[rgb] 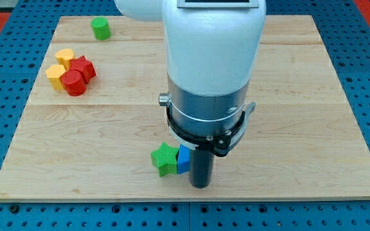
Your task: Push green star along blue triangle towards bottom right of the board
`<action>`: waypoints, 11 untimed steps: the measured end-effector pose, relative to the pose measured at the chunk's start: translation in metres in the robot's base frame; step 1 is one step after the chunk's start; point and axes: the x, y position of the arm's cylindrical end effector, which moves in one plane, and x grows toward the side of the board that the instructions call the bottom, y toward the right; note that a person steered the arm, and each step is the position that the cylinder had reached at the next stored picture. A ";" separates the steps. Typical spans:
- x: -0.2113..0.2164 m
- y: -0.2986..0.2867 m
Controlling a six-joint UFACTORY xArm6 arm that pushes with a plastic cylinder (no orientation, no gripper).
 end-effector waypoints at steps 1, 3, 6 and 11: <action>0.014 -0.002; 0.012 -0.138; -0.030 -0.006; -0.028 -0.114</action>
